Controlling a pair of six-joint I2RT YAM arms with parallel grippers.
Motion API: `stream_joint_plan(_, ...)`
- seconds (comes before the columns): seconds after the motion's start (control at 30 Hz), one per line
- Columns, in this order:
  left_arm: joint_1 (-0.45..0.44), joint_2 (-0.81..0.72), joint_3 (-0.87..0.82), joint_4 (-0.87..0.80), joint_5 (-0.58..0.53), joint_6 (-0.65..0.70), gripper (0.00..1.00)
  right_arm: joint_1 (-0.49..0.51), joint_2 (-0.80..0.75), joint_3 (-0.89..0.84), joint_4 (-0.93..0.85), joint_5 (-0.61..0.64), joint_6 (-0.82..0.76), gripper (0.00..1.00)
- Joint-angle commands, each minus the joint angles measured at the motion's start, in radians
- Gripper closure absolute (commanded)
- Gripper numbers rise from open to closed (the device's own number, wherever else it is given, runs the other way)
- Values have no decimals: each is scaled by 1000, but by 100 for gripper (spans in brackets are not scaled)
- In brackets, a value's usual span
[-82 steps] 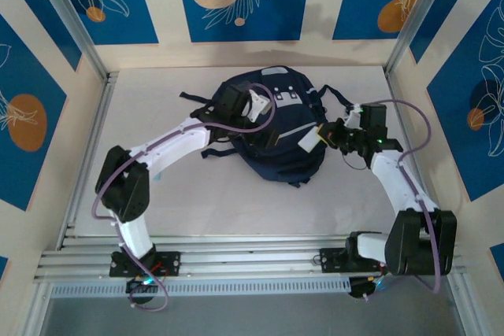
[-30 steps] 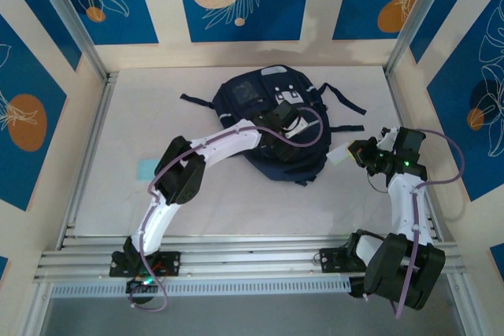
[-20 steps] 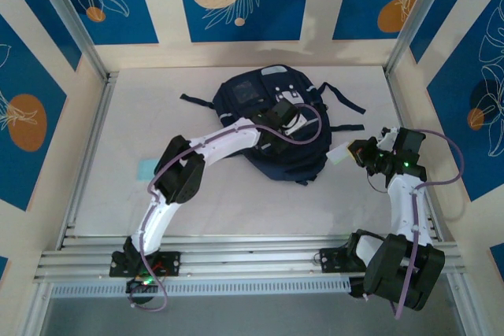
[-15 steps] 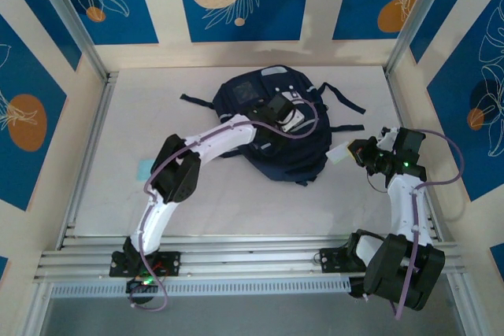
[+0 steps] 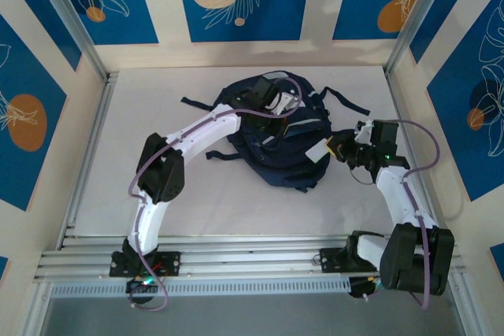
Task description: Pack books, pencil case, and school supplies into a backpack
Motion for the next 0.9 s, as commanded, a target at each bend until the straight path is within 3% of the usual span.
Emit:
stream_joint_plan(0.0,1,-91,39,70,119,-66,100,95,77,31,138,25,101,100)
stream_joint_plan(0.2,1,-125,11,105,120,-81,100,190,214,38,399,62,290,100)
stream_joint_plan(0.43,1,-149,-15,146,110,-87,100,277,309,-17,597,205,489,100)
stream_joint_plan(0.67,1,-164,-63,144,85,-77,99,370,318,-115,633,414,630,100)
stream_joint_plan(0.77,1,-182,-113,142,53,-63,72,372,305,-153,650,445,645,100)
stream_joint_plan(0.87,1,-192,-168,146,33,-37,60,352,309,-144,622,411,615,100)
